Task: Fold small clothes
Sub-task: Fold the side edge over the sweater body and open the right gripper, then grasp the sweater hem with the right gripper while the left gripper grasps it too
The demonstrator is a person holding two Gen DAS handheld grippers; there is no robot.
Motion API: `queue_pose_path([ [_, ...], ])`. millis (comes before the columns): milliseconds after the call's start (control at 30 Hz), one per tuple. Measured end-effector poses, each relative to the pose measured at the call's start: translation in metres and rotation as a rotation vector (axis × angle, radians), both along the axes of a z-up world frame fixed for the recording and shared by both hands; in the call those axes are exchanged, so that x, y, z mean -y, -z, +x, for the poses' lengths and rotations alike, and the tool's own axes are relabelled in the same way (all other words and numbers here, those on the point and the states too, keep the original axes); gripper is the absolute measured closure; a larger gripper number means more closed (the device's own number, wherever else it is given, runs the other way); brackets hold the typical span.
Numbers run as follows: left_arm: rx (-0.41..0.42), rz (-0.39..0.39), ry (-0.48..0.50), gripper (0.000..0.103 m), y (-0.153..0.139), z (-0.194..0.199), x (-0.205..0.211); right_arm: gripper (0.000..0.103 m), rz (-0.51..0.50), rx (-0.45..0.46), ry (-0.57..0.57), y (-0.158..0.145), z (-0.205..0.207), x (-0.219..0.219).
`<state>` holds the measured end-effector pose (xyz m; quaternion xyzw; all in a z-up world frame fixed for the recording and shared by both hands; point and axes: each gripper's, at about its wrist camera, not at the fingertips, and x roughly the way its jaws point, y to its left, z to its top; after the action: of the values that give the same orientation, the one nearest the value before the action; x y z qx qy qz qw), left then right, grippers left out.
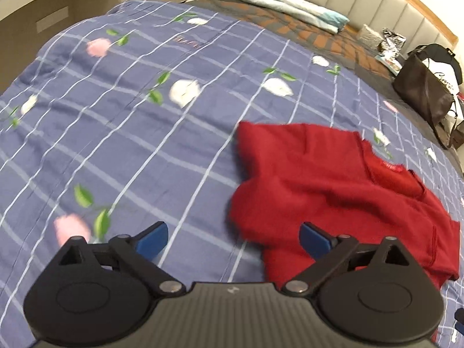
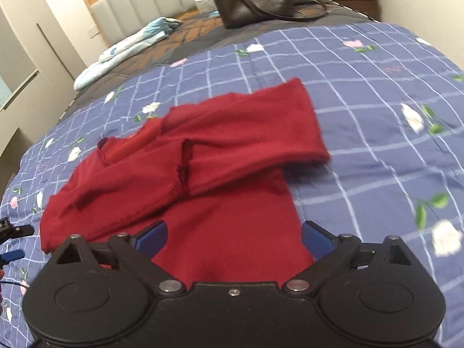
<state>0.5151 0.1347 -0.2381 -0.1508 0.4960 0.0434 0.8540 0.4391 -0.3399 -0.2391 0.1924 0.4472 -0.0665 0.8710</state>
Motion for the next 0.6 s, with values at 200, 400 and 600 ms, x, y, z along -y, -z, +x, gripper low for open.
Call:
queue_pose_path([
  [200, -0.047, 0.011, -0.037, 0.001, -0.001, -0.033, -0.008, 0.001, 0.000, -0.044, 0.056, 0.000, -0.045, 0.009],
  [400, -0.095, -0.002, -0.029, 0.001, -0.001, -0.070, -0.006, 0.001, 0.008, -0.093, 0.089, 0.002, -0.087, 0.012],
  [600, -0.152, -0.034, -0.034, 0.001, 0.005, -0.110, 0.003, 0.001, 0.027, -0.134, 0.092, 0.003, -0.118, 0.016],
])
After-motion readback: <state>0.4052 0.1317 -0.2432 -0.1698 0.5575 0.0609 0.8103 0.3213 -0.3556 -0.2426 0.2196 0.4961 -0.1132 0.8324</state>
